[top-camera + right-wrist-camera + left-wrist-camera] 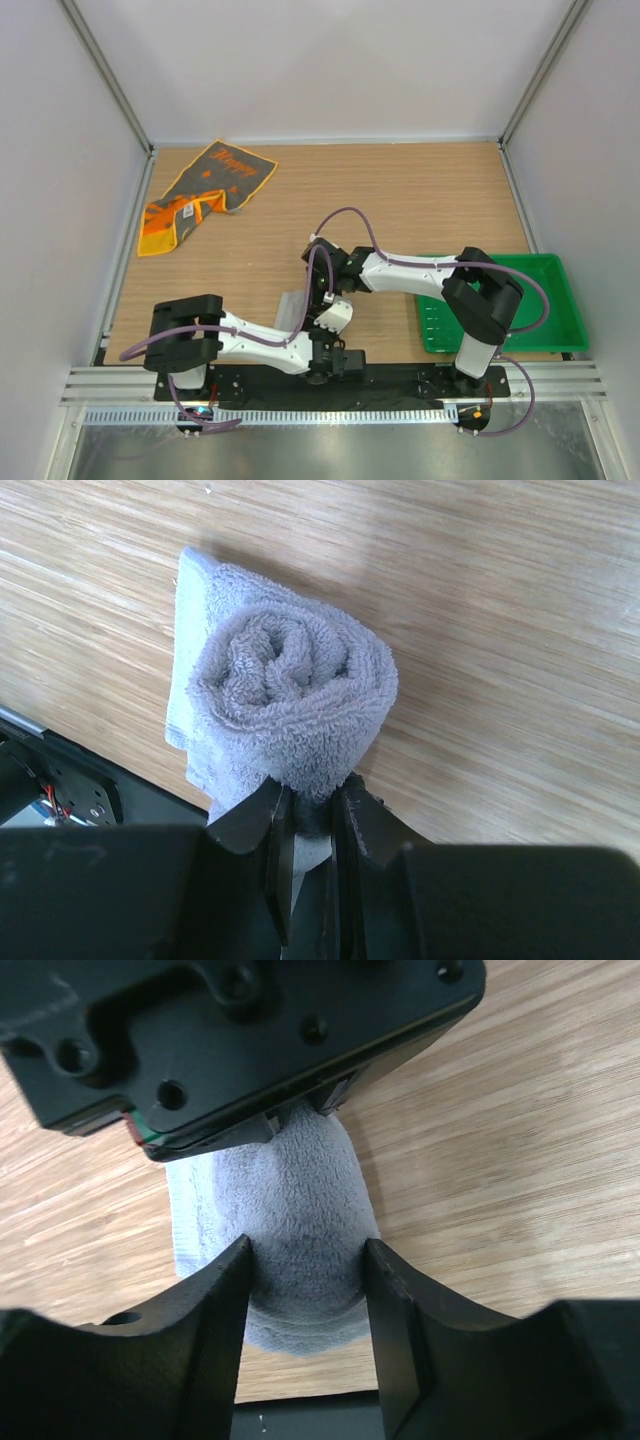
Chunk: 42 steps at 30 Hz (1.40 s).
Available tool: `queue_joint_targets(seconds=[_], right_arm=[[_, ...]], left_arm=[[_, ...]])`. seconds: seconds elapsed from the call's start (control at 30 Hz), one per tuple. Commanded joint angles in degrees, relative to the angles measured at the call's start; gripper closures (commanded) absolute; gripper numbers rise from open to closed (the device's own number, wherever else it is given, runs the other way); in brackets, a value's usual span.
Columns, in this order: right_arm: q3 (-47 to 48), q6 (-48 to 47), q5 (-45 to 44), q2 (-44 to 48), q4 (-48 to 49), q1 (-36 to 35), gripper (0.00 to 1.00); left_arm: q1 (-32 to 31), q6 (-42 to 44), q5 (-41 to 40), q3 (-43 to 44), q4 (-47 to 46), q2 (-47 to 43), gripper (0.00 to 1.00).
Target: Roll the towels
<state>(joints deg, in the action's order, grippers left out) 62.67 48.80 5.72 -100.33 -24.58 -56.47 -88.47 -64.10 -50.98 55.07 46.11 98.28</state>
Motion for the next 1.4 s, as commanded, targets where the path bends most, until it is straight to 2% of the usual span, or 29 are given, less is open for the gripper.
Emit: queue_joint_targets(seconds=[0.0, 0.27, 0.37, 0.5, 0.6, 0.67, 0.77, 0.93, 1.03, 1.17, 1.23, 1.37], right_arm=[[-0.18, -0.72, 1.14, 2.25, -5.04, -0.22, 0.9], [0.08, -1.51, 2.46, 3.22, -5.39, 0.57, 0.87], [0.17, -1.77, 2.63, 3.57, -6.18, 0.92, 0.86], [-1.24, -2.21, 4.21, 5.23, -5.75, 2.24, 0.81], [-2.12, -2.56, 4.22, 6.64, -5.83, 3.99, 0.66], [-2.12, -3.0, 3.95, 7.87, -6.27, 5.31, 0.46], [-2.21, -3.09, 2.99, 9.89, -6.27, 7.33, 0.26], [-3.26, -1.78, -1.23, 14.54, -6.28, 10.67, 0.24], [-5.71, -0.99, -1.32, 18.41, -2.68, 11.2, 0.24], [-11.94, 0.07, 0.87, 22.72, 5.83, 11.2, 0.24], [-14.84, 0.16, 1.57, 23.95, 8.04, 11.2, 0.24], [-20.38, 0.95, 6.66, 24.75, 18.3, 11.12, 0.24]], left_arm=[[-0.13, -2.78, -1.05, -1.89, -2.42, 0.86, 0.5], [-0.21, -3.32, 1.41, -6.81, -6.73, -1.07, 0.52], [-0.21, -3.93, 1.41, -7.96, -7.43, -1.16, 0.61], [-0.22, -5.69, 0.97, -9.89, -7.96, -2.99, 0.87], [-0.13, -4.21, 1.5, -13.13, -12.41, -5.9, 0.94], [-0.04, -1.49, 3.51, -16.37, -16.38, -9.23, 0.94], [0.4, 1.16, 6.32, -20.16, -22.97, -13.81, 0.94], [1.89, 4.94, 10.8, -25.09, -31.32, -21.97, 0.94], [4.26, 6.35, 14.84, -28.87, -34.84, -25.06, 0.94], [11.63, 7.14, 26.25, -33.79, -42.83, -29.45, 0.95], [12.96, 6.79, 28.03, -36.16, -44.43, -31.38, 0.95], [18.05, 5.13, 32.87, -39.5, -45.84, -36.74, 0.95]])
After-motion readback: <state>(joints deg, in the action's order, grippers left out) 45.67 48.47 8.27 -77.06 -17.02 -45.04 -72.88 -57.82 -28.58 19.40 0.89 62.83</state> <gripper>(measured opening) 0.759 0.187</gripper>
